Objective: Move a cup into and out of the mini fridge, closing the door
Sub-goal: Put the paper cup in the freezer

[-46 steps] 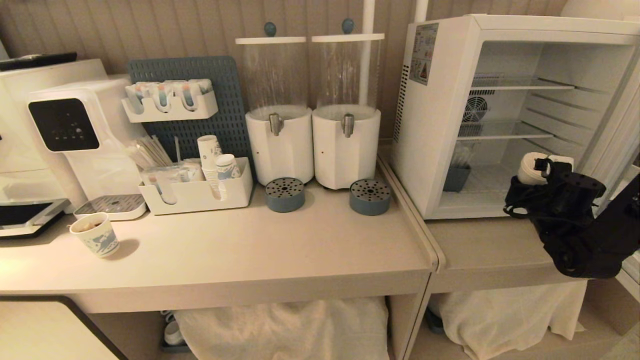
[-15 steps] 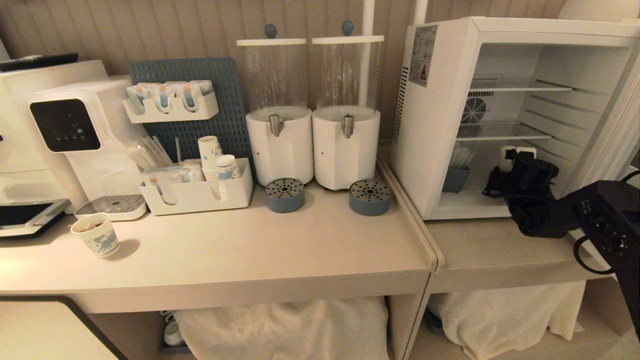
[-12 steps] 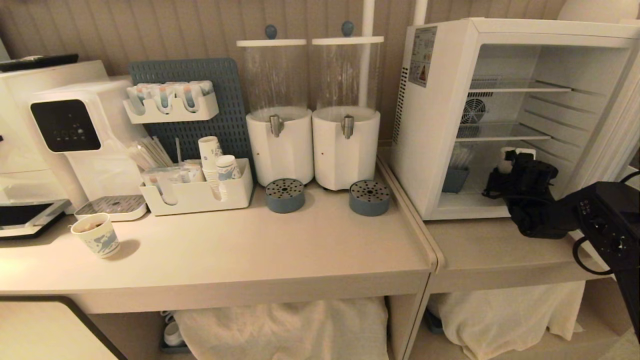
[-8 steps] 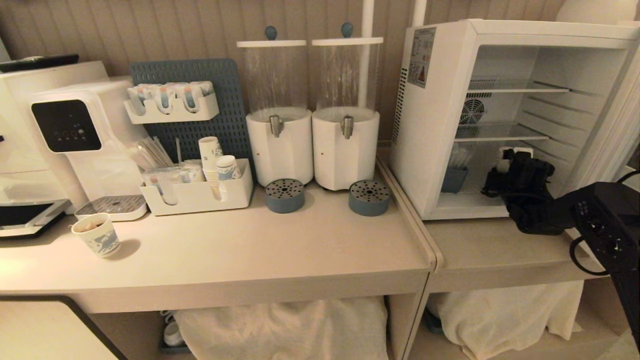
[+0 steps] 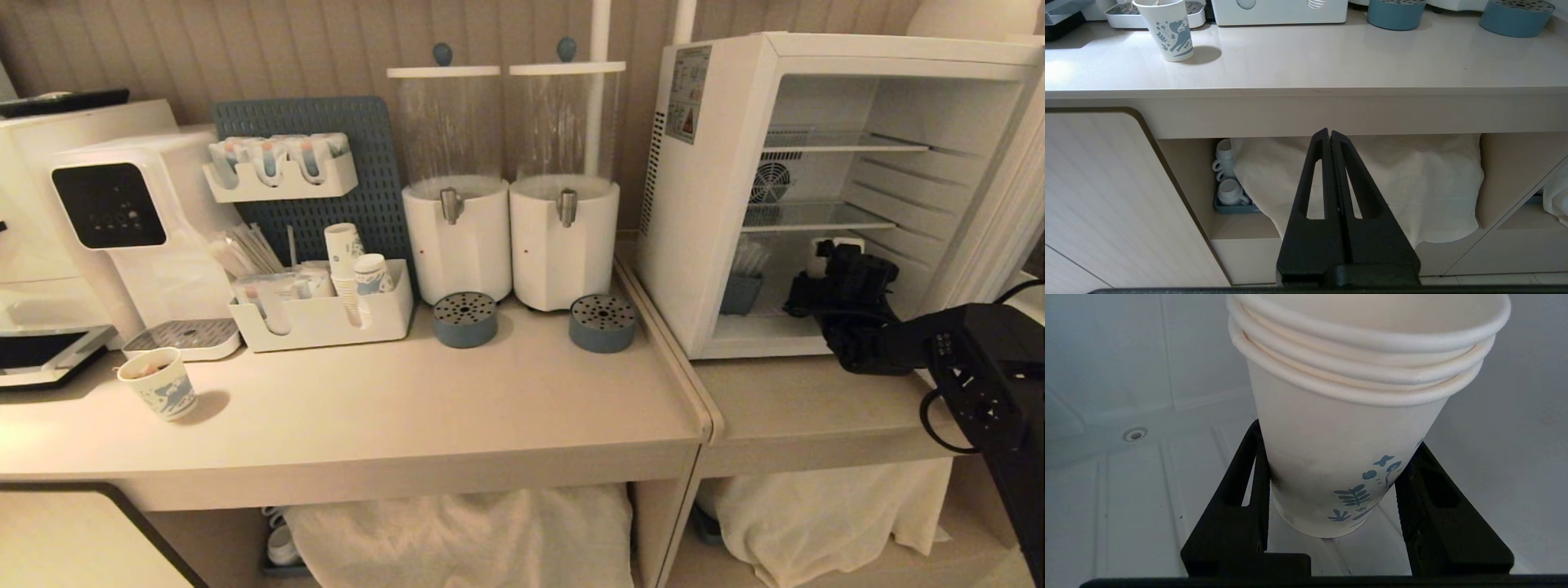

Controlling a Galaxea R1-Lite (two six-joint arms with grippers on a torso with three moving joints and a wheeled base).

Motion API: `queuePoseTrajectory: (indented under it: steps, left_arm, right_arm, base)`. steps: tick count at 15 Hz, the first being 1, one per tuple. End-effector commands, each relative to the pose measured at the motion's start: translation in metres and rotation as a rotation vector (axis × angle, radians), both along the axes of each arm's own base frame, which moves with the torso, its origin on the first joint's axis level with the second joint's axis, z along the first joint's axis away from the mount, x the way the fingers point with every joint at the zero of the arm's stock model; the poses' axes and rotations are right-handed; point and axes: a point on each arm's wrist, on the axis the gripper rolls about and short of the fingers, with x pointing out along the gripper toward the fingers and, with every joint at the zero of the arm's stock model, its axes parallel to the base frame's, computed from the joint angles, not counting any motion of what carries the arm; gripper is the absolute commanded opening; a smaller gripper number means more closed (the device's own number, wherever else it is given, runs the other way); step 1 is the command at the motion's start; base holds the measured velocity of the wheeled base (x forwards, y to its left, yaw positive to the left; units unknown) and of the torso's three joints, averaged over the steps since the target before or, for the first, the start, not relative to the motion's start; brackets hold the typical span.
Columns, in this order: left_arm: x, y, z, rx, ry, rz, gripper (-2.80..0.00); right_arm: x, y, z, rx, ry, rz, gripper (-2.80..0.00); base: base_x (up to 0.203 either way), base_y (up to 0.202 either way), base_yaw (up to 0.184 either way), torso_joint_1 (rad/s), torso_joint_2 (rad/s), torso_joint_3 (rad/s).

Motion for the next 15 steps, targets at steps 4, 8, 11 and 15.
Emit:
queuePoseTrajectory:
  steps: [4, 8, 11, 15]
  left_arm:
    - [0.0, 0.0, 0.0001, -0.001, 0.0, 0.001, -2.8]
    - [-0.0001, 0.0, 0.0002, -0.001, -0.001, 0.001, -2.8]
    - [-0.0001, 0.0, 0.0002, -0.001, -0.001, 0.001, -2.8]
    - [-0.0001, 0.0, 0.0002, -0.001, -0.001, 0.001, -2.8]
  right_arm:
    - [0.0006, -0.0003, -0.0156, 0.005, 0.033, 0.006, -2.8]
    - [-0.0003, -0.0003, -0.0162, 0.005, 0.044, -0.003, -2.8]
    - [-0.0007, 0.0005, -0.0157, 0.004, 0.039, -0.003, -2.8]
    - [-0.0017, -0.0001, -0.0137, 0.009, 0.038, -0.008, -2.8]
  base:
    - [0.0, 0.0, 0.0, 0.0, 0.0, 0.0]
    - [0.0, 0.0, 0.0, 0.0, 0.0, 0.0]
    - [0.0, 0.0, 0.0, 0.0, 0.0, 0.0]
    - [0.0, 0.0, 0.0, 0.0, 0.0, 0.0]
